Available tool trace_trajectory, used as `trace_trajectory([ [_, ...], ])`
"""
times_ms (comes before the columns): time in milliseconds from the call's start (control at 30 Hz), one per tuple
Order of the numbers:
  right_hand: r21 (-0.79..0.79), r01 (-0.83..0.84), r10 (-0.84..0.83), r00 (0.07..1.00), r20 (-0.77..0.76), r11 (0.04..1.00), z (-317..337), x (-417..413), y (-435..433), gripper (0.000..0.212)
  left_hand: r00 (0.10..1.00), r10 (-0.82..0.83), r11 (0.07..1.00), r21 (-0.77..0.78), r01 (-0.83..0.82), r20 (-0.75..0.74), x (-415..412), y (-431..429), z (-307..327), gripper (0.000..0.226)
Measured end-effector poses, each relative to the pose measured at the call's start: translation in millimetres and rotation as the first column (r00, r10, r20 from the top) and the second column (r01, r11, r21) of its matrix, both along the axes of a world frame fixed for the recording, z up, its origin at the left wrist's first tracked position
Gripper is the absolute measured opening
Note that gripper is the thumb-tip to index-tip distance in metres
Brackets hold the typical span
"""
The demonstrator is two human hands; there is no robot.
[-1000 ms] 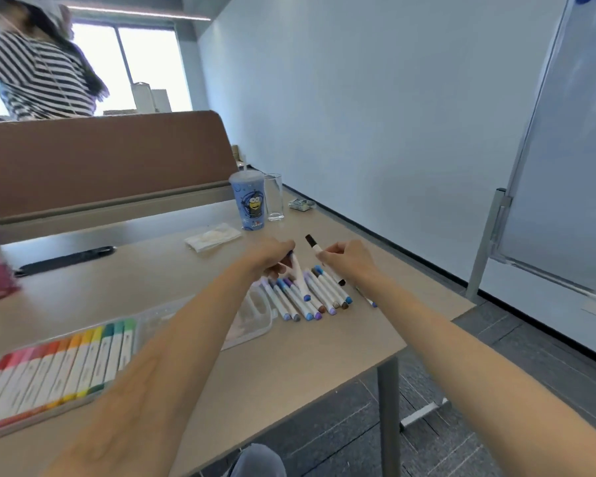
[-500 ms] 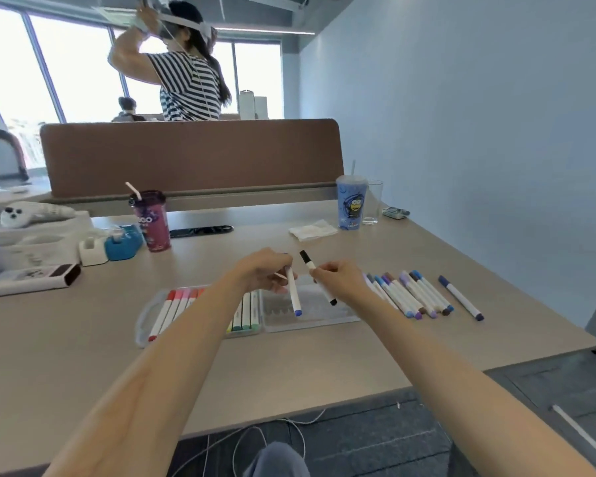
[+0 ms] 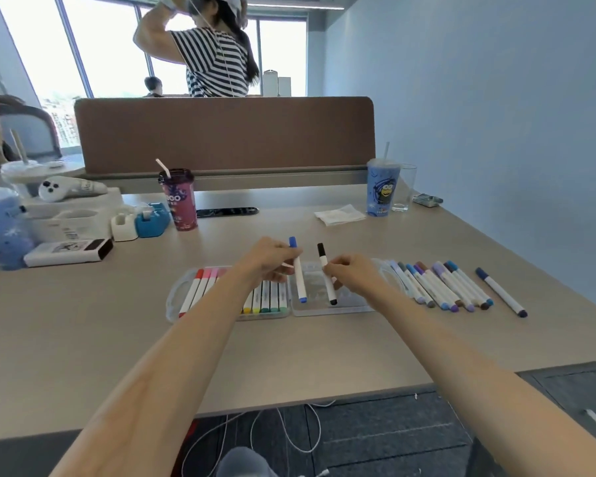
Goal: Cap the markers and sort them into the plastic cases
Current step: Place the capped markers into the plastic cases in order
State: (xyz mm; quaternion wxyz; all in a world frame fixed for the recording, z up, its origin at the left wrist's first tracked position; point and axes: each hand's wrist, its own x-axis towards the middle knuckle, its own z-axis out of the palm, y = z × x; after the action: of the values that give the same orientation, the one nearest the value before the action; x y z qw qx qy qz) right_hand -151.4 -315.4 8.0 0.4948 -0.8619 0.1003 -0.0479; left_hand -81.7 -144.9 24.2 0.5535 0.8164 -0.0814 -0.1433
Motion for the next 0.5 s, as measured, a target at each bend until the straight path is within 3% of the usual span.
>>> trace_trajectory([
  [233, 0.003, -0.062, 0.062, 0.996, -0.068, 0.998, 7.8, 5.4, 10.6, 0.007, 0.998, 0.053, 0.999, 0.005, -0.053, 0.032, -2.8, 8.6, -0.8, 0.031],
  [500, -0.093, -0.107, 0.087, 0.975, -0.204, 0.990, 9.7, 28.0, 36.5, 0.011, 0.996, 0.050, 0.996, 0.069, -0.055, 0.077, -4.5, 28.9, 3.8, 0.024],
])
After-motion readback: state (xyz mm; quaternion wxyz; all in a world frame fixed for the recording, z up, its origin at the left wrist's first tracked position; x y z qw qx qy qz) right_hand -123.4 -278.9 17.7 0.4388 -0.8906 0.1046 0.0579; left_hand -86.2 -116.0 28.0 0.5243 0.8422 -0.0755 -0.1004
